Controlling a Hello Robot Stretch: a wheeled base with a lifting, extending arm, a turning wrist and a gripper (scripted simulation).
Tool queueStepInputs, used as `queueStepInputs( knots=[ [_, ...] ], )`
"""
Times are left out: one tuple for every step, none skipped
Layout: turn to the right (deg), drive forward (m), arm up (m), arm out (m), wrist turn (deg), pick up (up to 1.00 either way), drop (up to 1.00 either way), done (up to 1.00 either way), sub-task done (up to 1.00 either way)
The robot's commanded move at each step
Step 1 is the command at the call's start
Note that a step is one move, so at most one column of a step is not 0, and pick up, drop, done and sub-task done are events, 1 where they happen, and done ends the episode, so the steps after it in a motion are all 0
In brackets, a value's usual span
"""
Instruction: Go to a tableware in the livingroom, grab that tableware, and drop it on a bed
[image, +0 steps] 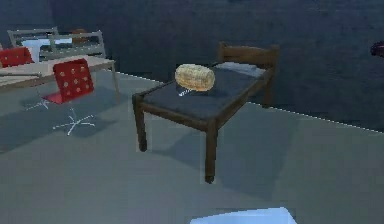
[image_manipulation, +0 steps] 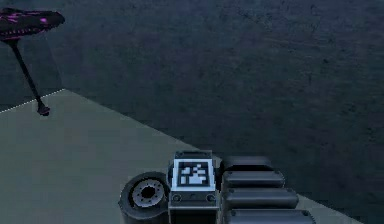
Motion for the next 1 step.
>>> queueStepInputs(
  knots=[
    [-3.0, 0.0, 0.0, 0.0, 0.0, 0.0, 0.0, 0.0, 0.0]
  ],
)
